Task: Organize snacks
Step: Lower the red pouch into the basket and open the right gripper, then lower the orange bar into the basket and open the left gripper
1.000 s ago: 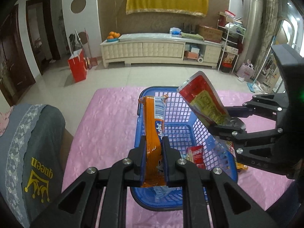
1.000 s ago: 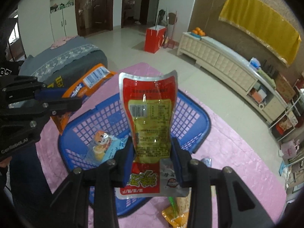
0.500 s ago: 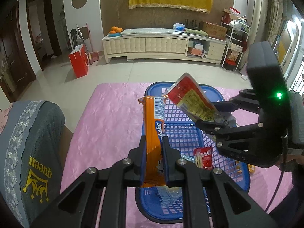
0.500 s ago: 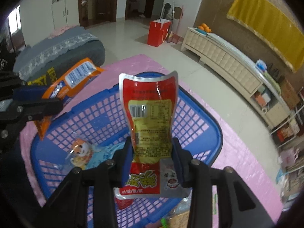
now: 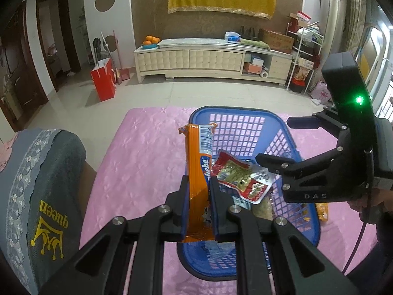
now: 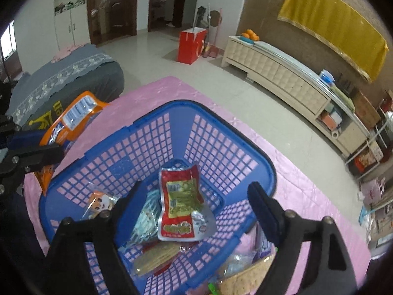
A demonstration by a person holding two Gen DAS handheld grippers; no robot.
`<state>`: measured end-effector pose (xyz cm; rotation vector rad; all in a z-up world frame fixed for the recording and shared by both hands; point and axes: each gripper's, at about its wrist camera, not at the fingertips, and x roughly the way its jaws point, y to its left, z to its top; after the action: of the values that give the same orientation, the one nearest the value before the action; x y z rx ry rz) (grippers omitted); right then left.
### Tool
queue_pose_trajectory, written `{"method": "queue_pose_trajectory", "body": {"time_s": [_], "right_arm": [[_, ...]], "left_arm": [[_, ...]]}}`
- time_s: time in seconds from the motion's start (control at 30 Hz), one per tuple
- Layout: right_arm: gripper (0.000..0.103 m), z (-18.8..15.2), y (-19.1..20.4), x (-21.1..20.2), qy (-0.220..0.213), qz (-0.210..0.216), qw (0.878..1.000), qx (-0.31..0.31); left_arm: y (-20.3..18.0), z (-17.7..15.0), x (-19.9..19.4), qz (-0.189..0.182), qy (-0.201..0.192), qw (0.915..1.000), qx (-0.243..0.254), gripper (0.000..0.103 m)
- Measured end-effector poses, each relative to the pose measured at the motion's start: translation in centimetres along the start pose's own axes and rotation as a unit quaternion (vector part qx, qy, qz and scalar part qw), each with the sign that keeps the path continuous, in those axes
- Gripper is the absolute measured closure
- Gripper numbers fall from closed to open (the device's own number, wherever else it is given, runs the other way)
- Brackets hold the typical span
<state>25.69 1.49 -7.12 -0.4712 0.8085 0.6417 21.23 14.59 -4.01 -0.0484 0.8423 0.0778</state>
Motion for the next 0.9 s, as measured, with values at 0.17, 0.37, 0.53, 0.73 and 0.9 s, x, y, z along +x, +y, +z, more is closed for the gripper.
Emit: {"method": "queue_pose_trajectory", "body": {"time_s": [0.17, 0.37, 0.53, 0.73, 0.9], "right_arm": [[0.016, -0.8, -0.4, -1.9, -0.005, -0.012, 1.000, 0.018], [0.016, -2.3, -1.5, -4.0, -0.009, -0.026, 0.999, 0.047], [0.016, -3.6, -2.6, -4.9, -0.008, -0.033, 0.997, 0.073], [0.016, -4.9, -3.5, -4.5, -0.002, -0.029, 0.995, 0.097], [0.016, -5.5, -4.0, -3.5, 0.007, -0.023, 0.994, 0.107]], "left_arm": [[-1.3, 0.1, -1.1, -0.013, -0.008, 0.9998, 0.013, 0.090], [-3.4, 0.5, -1.1, -0.032, -0.008, 0.9989, 0.033, 0.090], [-4.7, 0.9, 0.0, -0.043, -0.002, 0.9981, 0.044, 0.090], [-5.9, 1.2, 2.0, -0.050, 0.012, 0.9969, 0.059, 0.090], [-6.3, 1.4, 3.9, -0.049, 0.025, 0.9965, 0.063, 0.090]]}}
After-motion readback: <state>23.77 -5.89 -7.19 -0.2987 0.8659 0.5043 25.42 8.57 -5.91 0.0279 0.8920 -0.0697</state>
